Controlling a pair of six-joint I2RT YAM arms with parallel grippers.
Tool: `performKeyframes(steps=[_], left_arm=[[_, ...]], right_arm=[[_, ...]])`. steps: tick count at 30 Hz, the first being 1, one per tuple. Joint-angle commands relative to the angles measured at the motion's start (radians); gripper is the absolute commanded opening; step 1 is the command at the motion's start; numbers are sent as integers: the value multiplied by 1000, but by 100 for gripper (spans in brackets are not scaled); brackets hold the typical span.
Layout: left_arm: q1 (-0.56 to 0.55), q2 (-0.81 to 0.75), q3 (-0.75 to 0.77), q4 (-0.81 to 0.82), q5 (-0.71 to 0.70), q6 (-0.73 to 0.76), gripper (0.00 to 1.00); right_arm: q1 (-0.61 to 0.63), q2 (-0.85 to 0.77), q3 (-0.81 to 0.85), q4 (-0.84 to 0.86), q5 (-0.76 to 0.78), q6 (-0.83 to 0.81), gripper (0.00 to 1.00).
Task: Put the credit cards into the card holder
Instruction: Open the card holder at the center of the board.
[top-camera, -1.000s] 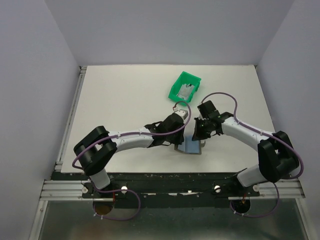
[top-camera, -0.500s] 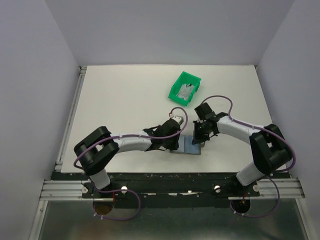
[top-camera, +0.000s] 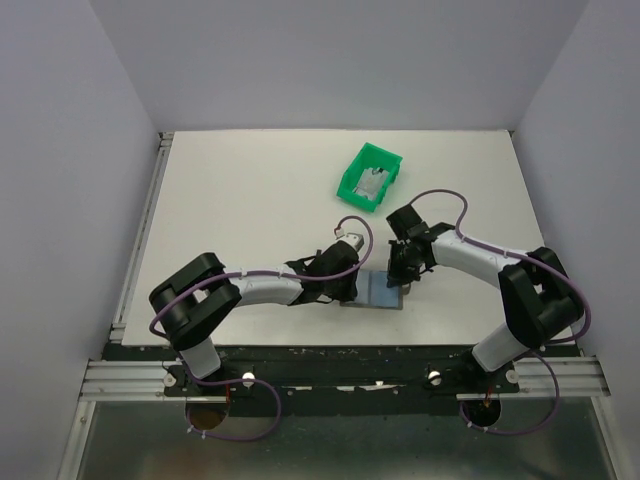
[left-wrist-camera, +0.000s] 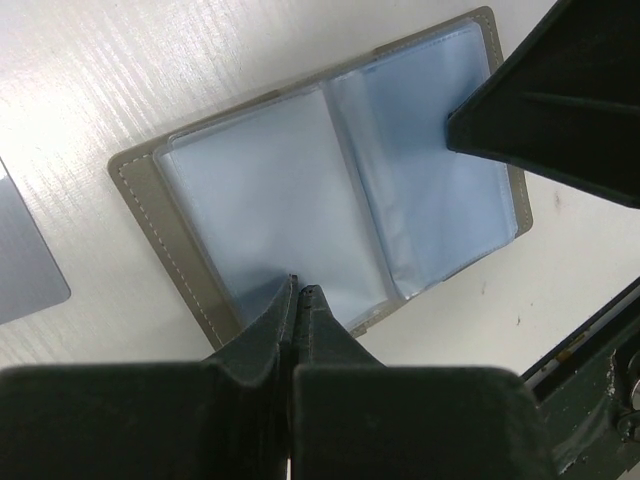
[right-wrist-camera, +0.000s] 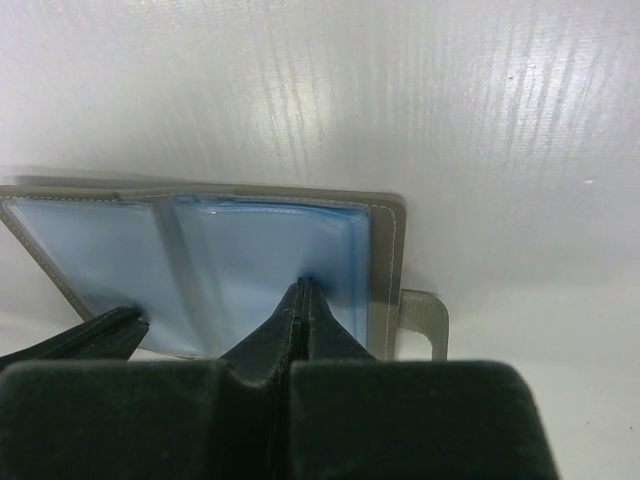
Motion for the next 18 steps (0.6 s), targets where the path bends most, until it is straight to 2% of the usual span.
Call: performKeyframes(steps=[1,6,10,12,16,18], left_arm=[[-3,-2,-31,-50,-49,-5,0],[-3,-12,-41,-53,-59,-8,0],[-2,-22,-35,-58,-59,-4,0],[-2,-22,-21,-66,-58,2,0],[-3,-21,10,-78,-58,16,0],[-3,-21,22,-78,-55,19,0]], right_arm=[[-7,32,-25,-117,197,10,1],[-5,8,-32,-124,212,15,1],[-5,-102,-58,-87,213,4,6],[-5,-185,-77,-52,190,-2,23],[-5,-343,-101,34,119,-17,43],[-5,-369,-92,45,94,-19,52]])
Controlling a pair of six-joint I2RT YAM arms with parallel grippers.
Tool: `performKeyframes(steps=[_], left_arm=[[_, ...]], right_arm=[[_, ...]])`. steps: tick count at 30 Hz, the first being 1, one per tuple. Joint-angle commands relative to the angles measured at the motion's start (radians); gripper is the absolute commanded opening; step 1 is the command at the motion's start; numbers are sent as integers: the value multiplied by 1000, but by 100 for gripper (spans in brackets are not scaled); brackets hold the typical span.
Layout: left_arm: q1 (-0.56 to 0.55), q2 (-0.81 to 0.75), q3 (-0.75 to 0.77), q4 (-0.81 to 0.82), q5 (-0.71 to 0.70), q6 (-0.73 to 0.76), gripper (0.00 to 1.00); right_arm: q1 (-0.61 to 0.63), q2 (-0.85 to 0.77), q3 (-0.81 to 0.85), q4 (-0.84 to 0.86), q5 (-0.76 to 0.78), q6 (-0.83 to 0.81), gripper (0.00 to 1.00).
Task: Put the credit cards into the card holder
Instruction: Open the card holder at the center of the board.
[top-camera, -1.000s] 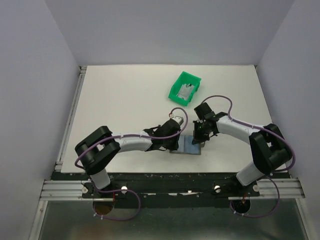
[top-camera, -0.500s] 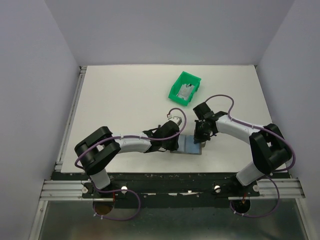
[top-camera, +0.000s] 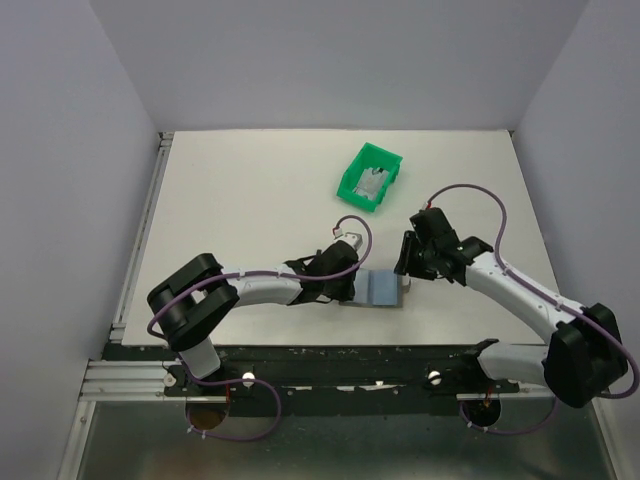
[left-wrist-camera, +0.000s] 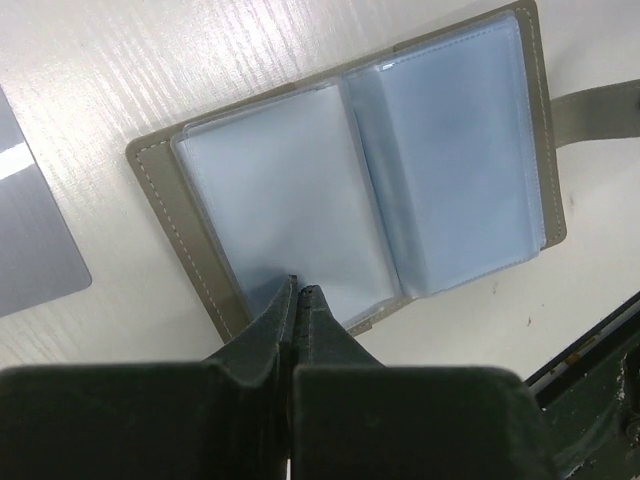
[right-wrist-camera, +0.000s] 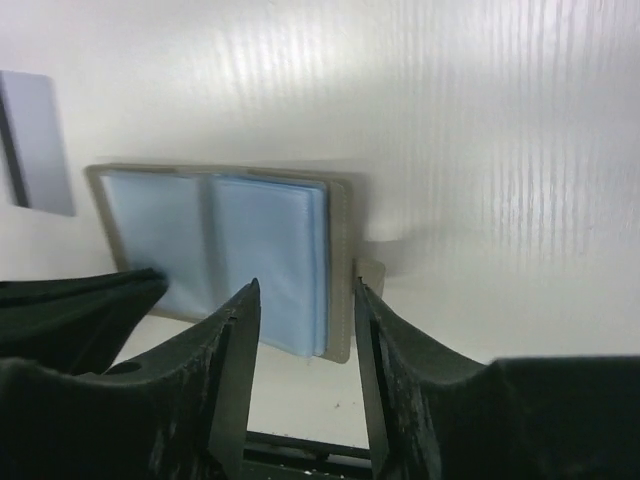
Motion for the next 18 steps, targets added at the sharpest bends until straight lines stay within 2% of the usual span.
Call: performKeyframes(steps=[1,2,4,5,7,8,11,18], left_arm=[[-3,-8,29,-60,-30,26,0],[-3,-9,35,-59,-27,29,0],[-3,-9,43,-60,-22,33,0],[-2,-8,46,-60,-19,35,0],[-5,-6,52,-60,-14,41,0],[-3,-6,56,-62,-13,42,0],[-3,-2,59,-60,-8,46,0],[-2,8,56,-54,-3,38,0]], right_arm=[[-2,-72,10,67,-44,-24,52],[-4,-66,21,64,-64,-33,52],[-4,-43,29,82,-130,-47,33],[-2,-29,24,99,-171,-50,21],[-2,5,14,134,-234,-46,3],[-2,21,6,160,-271,-41,0],[-1,70,-22,232,-347,-10,0],[-2,198,-12,101,-207,65,0]])
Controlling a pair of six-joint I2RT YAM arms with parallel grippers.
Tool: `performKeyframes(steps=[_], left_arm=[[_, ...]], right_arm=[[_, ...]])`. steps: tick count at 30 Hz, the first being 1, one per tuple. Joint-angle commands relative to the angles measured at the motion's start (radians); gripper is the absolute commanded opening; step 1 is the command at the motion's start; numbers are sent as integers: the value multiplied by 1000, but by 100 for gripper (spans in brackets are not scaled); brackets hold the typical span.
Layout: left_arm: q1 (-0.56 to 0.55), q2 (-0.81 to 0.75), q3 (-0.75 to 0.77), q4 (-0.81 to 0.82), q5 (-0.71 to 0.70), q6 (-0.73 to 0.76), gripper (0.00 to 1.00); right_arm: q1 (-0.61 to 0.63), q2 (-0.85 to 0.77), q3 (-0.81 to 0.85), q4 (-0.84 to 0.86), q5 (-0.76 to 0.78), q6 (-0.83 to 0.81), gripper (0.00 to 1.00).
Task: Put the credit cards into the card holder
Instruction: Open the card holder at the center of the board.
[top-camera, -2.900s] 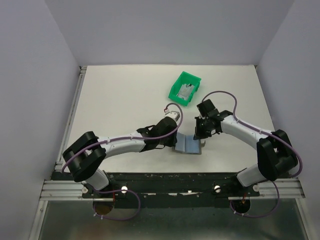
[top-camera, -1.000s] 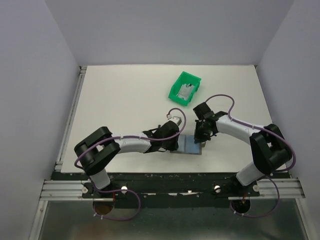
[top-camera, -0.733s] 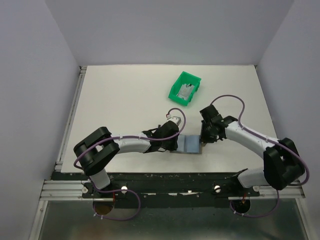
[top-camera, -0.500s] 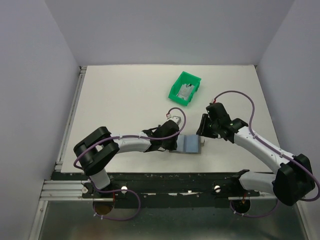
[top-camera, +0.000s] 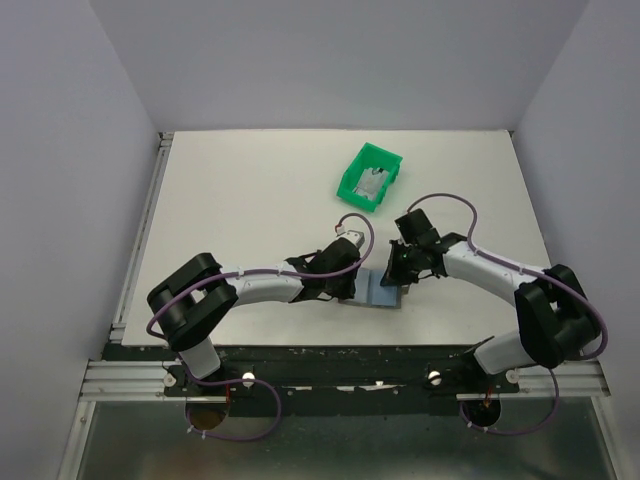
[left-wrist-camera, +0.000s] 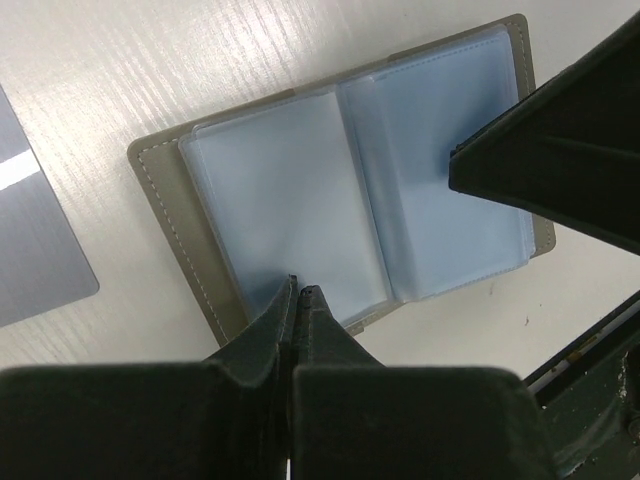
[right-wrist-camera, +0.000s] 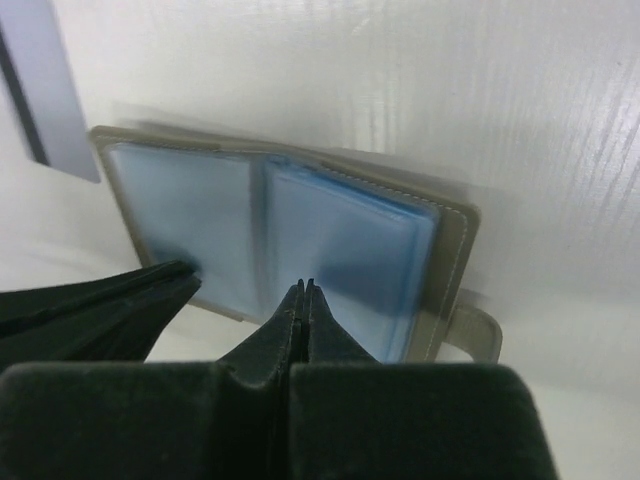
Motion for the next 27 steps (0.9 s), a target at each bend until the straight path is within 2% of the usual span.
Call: performKeyframes(steps=[1,8,19,27], left_arm=[[-2,6,14,-3,-3,9,0],[-3,13,-19,9,-15,-10,0],[-3,39,-107,94,-6,-82,0],[-2,-13,-79,54,-37,-54,0]], right_arm=[[-4,69,-10,-74,66,56,0],[-2,158,-33,-104,139,96,0],[-2,120,-92,-84,165,119,0],[-2,36,-75,-73,139,97,1]])
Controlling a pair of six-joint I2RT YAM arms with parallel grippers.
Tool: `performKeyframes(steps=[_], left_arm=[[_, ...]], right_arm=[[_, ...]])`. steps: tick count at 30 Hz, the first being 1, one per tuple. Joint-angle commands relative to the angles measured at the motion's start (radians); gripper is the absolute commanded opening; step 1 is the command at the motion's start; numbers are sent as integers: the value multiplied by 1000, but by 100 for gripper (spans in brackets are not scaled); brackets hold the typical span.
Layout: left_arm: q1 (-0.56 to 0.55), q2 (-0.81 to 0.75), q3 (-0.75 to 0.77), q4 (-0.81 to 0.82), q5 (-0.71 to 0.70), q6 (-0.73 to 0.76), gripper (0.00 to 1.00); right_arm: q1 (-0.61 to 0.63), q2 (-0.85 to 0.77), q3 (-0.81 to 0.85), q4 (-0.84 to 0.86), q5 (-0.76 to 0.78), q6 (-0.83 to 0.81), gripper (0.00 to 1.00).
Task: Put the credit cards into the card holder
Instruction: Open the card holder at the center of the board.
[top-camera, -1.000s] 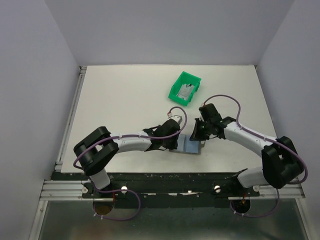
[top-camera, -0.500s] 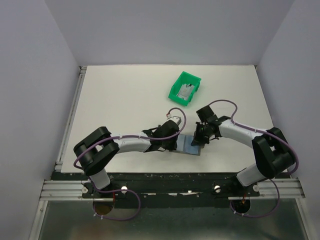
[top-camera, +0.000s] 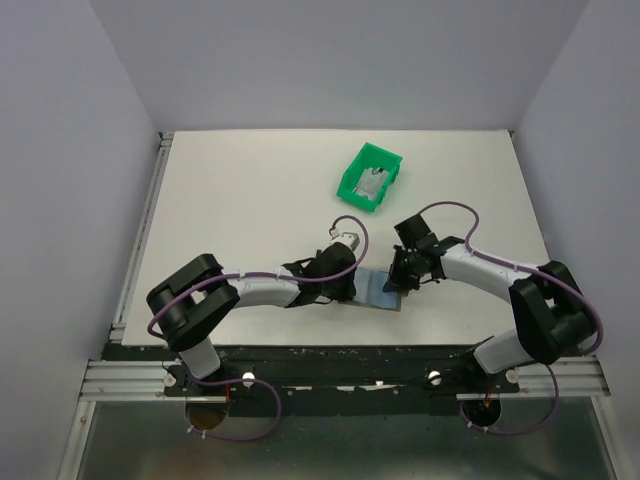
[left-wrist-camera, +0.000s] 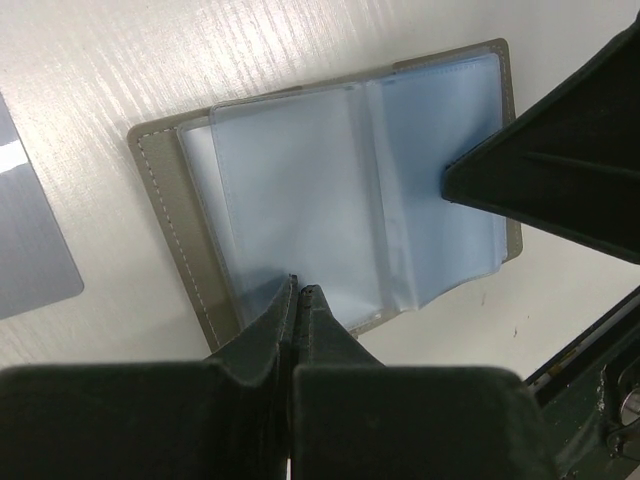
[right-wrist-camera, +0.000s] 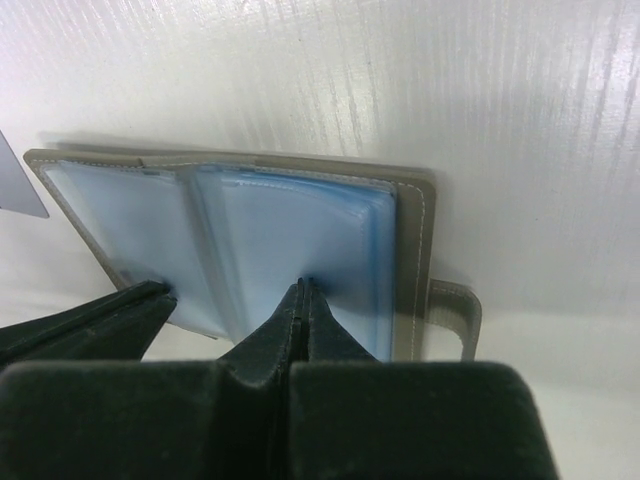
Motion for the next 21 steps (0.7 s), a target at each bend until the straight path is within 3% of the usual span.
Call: performKeyframes(steps=[1,14,21], left_arm=[[-3,-29,4,-80,-42,20,0],[0,-178,96,-198,-127,81,0],[101,-271,111,-182,-50,92,21]], right_arm=[[-1,-52,-40,-51,66,-38,1],[-1,-265,31,-72,68,-99,3],[-1,-270,40,-75,59,-113,4]])
